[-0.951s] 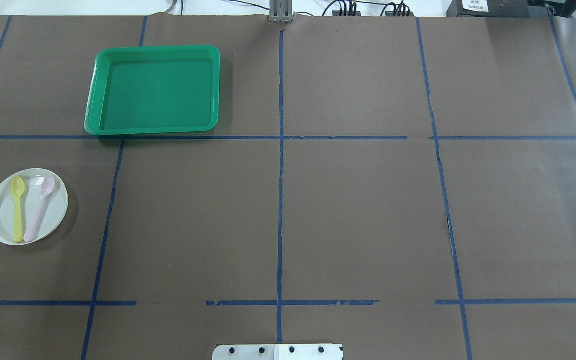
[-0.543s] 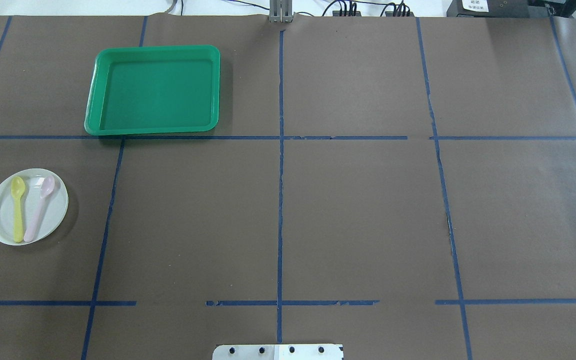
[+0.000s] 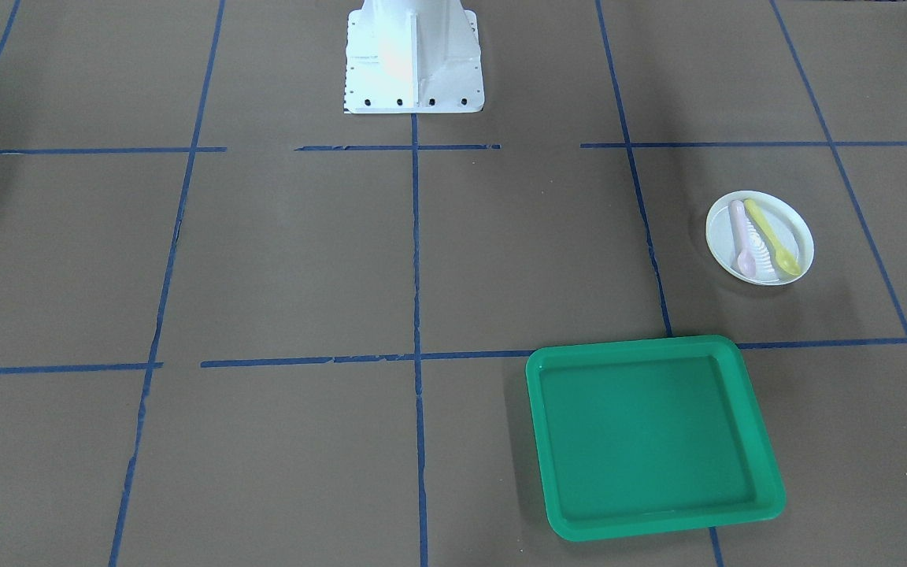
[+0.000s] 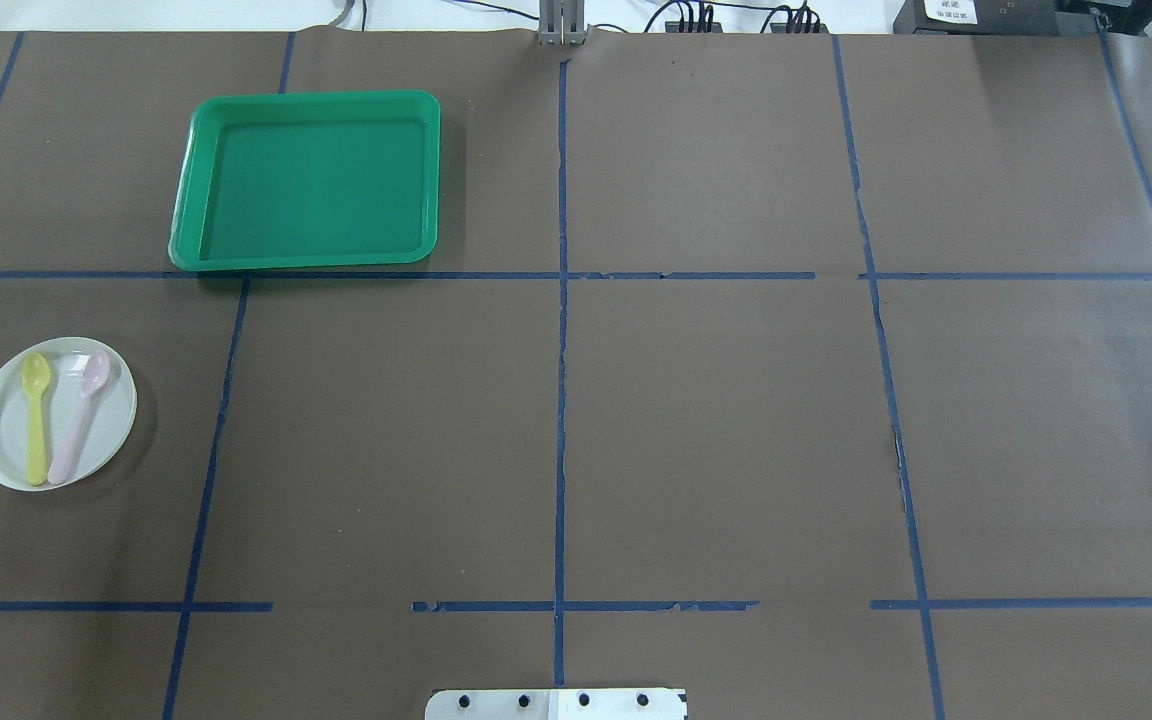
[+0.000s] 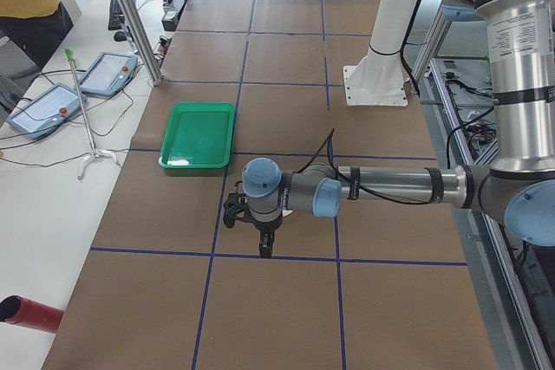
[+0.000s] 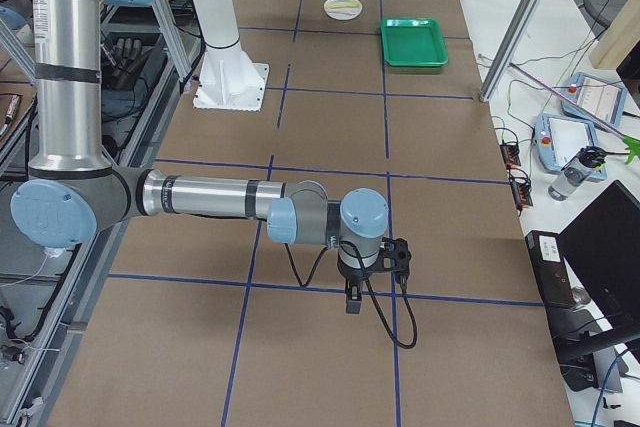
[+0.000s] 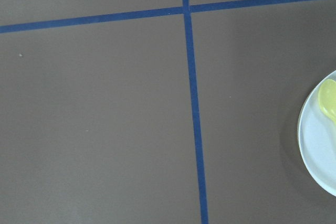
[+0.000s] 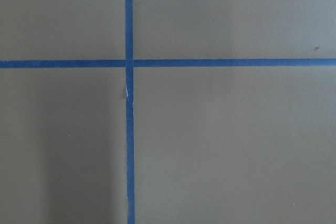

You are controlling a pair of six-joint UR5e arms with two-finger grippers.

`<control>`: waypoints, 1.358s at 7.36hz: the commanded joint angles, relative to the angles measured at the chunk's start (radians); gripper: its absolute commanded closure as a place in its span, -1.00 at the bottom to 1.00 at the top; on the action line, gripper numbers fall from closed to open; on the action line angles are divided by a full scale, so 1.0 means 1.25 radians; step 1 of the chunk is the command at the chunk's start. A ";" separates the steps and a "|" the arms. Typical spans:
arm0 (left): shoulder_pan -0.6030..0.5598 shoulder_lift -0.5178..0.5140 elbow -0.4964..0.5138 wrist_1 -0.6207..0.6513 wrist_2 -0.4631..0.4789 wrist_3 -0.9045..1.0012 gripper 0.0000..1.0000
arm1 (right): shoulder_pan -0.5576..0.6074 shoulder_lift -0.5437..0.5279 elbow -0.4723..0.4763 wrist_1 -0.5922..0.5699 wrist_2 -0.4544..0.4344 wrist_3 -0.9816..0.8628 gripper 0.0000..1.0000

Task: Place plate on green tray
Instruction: 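Move the left gripper toward the white plate with spoons, then grasp the rim of the white plate with the left gripper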

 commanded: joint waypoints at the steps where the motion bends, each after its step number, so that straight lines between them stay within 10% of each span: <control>1: 0.110 0.003 0.049 -0.202 0.005 -0.205 -1.00 | 0.000 0.000 0.000 0.000 0.001 0.000 -1.00; 4: 0.249 0.002 0.150 -0.514 0.019 -0.489 -0.99 | 0.000 0.000 0.000 0.000 0.000 0.000 -1.00; 10: 0.316 -0.002 0.153 -0.519 0.147 -0.547 -0.97 | 0.000 0.000 0.000 0.000 0.001 0.000 -1.00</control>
